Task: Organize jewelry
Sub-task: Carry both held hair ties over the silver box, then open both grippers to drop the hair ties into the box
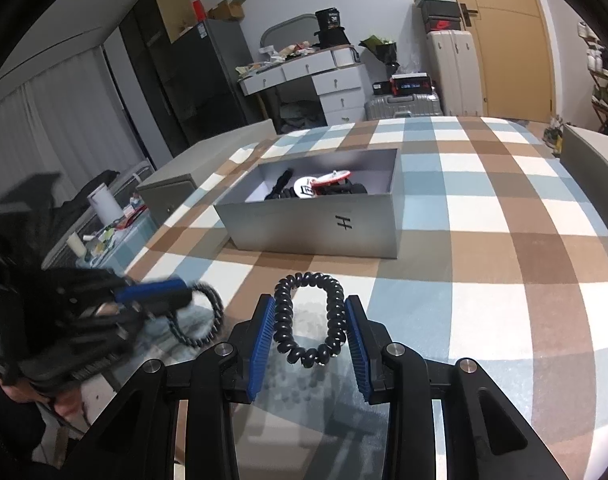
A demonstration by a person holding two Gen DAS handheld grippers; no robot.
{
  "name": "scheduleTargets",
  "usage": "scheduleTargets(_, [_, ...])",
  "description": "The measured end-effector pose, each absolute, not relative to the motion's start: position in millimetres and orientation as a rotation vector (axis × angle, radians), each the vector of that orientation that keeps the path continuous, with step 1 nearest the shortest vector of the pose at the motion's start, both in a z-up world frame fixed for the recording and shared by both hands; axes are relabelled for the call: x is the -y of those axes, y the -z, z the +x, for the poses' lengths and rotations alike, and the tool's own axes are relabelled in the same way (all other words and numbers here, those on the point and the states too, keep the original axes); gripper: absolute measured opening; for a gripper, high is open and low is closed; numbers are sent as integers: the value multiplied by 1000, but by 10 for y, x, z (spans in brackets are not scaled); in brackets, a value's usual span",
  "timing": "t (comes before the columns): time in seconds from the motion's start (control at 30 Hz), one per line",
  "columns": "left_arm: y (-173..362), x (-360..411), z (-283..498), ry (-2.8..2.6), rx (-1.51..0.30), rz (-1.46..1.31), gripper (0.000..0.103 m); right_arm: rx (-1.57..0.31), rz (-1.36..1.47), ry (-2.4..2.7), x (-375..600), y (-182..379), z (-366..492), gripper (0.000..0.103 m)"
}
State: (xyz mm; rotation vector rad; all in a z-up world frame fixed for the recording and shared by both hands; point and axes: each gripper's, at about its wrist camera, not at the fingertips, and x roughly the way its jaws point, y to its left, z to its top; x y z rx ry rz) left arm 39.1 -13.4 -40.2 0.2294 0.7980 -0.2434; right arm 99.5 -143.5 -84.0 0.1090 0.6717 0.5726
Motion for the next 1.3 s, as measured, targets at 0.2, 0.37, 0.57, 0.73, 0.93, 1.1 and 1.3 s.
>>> scheduleTargets(0.2, [21, -16, 563, 230, -685, 171, 5, -615, 131, -614, 1419, 632, 1060, 34])
scheduleTargets(0.37, [-119, -84, 914, 201, -607, 124, 5, -564, 149, -630, 1408, 443, 1259, 34])
scheduleTargets(0.57, [40, -107, 1324, 240, -668, 37, 5, -557, 134, -633, 1324, 341, 1642, 34])
scheduleTargets(0.73, [196, -105, 1531, 289, -744, -29, 5, -582, 112, -636, 1233, 370, 1924, 34])
scheduleTargets(0.93, [277, -68, 1604, 303, -776, -43, 5, -628, 83, -625, 1147, 520, 2161, 34])
scheduleTargets(1.1, [336, -67, 1661, 299, -797, -47, 5, -653, 67, -609, 1110, 646, 2260, 34])
scheduleTargets(1.3, [379, -56, 1709, 323, -822, -66, 5, -645, 82, -603, 1125, 658, 2315, 37])
